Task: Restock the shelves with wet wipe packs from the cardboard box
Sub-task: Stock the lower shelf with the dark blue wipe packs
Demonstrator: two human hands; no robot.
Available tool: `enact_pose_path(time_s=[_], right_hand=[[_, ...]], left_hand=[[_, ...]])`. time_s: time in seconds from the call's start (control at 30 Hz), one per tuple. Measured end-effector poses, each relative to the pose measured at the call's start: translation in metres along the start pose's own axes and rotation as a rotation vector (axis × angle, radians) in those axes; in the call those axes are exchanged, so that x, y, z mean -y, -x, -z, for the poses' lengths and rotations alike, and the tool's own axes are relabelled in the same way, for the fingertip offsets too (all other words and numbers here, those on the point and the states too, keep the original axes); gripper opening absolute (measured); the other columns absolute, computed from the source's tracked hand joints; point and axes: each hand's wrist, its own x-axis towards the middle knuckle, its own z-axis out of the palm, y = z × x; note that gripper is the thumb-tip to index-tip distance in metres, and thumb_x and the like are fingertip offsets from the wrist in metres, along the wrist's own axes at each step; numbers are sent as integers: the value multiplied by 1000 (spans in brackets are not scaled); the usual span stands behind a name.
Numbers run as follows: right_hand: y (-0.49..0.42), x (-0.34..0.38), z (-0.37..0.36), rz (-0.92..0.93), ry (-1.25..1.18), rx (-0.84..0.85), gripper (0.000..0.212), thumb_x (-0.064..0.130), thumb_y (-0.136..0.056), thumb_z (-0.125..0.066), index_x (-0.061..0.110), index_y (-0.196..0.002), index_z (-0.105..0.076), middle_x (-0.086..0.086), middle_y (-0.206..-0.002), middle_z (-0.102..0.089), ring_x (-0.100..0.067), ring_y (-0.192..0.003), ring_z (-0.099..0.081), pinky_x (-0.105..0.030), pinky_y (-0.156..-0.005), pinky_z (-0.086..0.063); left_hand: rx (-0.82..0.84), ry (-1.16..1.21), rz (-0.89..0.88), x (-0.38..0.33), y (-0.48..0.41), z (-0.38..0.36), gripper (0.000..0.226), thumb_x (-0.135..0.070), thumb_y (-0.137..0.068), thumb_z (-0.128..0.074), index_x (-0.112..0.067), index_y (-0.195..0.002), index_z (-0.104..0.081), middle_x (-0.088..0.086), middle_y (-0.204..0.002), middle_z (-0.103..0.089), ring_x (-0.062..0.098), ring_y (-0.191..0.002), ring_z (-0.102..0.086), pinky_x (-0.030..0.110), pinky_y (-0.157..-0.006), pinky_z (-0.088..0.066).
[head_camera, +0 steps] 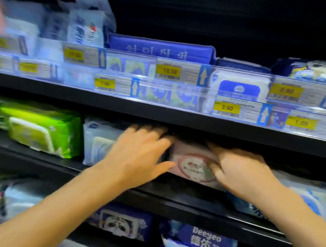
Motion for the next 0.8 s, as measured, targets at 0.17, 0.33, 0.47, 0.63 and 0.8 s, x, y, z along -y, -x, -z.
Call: enact_pose_path(time_s=[0.17,0.33,0.47,0.63,0.8], right_hand=[[-38,79,15,438,-263,-146,76,67,-95,-47,41,-159,-14,-1,-151,-53,-29,-133,-54,-41,-104,-48],[-70,106,1,341,-412,82,69,69,-92,-53,24,-144,-47,-6,-142,-58,-26,-126,-55,-26,-86,-36],[-62,106,-2,271,-258,-32,67,80,-88,-44,22,-119,-56,-8,-121,-66,-31,-108,-61,-33,-77,-40],[-57,109,0,267,-214,-82,70,82,-88,-42,23,-123,-56,-10,-122,-66,-34,-111,-61,-37,-85,-44],[-68,105,4,377,-231,-47,76,76,-90,-48,31,-150,-38,-3,-134,-62,-29,-119,-59,-36,-94,-48]], left_hand=[[226,-162,245,110,43,-10,99,-90,-59,-56,-26,-134,-60,11,-112,-71,36,-104,-66,48,-88,-50],[186,-186,107,126,34,3,92,-92,-67,-43,-35,-138,-53,-1,-117,-72,22,-105,-69,31,-82,-52],[224,-181,153,129,42,-2,94,-88,-74,-43,-28,-146,-42,1,-130,-64,22,-121,-58,31,-94,-44],[222,-133,177,129,44,-6,86,-83,-74,-50,-24,-136,-48,2,-124,-65,23,-116,-58,31,-82,-41],[385,-76,172,112,22,-8,107,-88,-65,-56,-33,-152,-26,3,-138,-59,26,-124,-56,31,-87,-43]])
